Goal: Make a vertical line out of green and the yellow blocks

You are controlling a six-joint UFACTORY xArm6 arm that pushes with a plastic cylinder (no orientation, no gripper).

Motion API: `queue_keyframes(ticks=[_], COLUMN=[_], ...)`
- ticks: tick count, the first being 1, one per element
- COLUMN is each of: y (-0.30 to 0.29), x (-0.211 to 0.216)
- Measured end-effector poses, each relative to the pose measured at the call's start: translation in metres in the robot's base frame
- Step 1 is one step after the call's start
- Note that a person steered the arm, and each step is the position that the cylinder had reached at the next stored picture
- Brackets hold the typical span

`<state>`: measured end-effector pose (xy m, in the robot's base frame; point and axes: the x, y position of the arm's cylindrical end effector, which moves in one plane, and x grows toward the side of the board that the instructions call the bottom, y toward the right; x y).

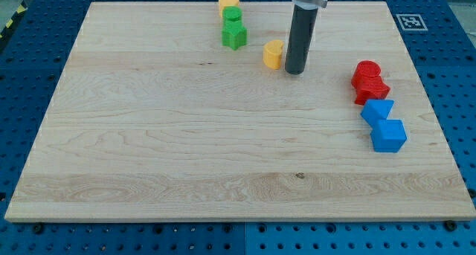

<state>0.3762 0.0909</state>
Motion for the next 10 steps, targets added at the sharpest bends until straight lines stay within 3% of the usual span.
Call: queue_keyframes(ticks=[5, 10], y=[-0.004, -0.069], x=[-0.014, -0.02])
